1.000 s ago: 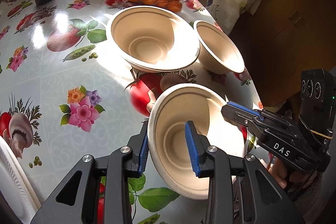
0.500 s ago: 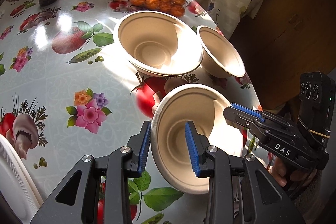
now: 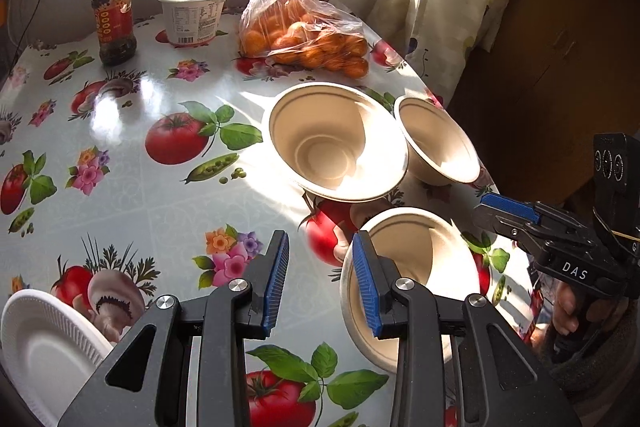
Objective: Organize plates and bowls
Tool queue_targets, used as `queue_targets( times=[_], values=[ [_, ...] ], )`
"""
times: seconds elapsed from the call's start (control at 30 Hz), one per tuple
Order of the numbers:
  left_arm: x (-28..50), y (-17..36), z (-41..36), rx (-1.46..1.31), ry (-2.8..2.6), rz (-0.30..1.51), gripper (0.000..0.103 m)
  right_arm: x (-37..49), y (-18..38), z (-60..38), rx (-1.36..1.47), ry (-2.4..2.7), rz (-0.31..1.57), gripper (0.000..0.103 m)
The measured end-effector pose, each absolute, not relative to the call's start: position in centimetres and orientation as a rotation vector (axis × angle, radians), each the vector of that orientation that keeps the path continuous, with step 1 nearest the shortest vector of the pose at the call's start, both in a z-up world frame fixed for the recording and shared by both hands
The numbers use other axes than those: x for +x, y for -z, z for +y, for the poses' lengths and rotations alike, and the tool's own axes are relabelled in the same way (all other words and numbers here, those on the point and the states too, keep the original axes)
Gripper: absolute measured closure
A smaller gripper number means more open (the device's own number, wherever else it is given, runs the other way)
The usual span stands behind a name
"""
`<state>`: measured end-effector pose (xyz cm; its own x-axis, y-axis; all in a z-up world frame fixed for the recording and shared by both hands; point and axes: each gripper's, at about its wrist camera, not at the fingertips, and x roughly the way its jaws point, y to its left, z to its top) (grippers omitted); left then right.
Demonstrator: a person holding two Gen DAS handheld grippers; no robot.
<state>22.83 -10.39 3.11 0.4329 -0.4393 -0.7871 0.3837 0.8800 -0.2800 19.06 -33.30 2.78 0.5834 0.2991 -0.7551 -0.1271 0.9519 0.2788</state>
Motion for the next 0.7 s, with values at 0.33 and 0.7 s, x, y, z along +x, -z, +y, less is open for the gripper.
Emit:
queue_targets(
  times=[0.33,0.7],
  values=[
    [25.3,-7.0,-8.1,0.006,0.396,0.861,0.069,21.7,-7.5,-33.2,0.129,-0.269,0.823,0.068],
    [27.3,-4.6,-8.4,-0.079,0.423,0.922,0.069,24.5,-7.3,-34.3,0.193,-0.322,0.850,0.068]
  ],
)
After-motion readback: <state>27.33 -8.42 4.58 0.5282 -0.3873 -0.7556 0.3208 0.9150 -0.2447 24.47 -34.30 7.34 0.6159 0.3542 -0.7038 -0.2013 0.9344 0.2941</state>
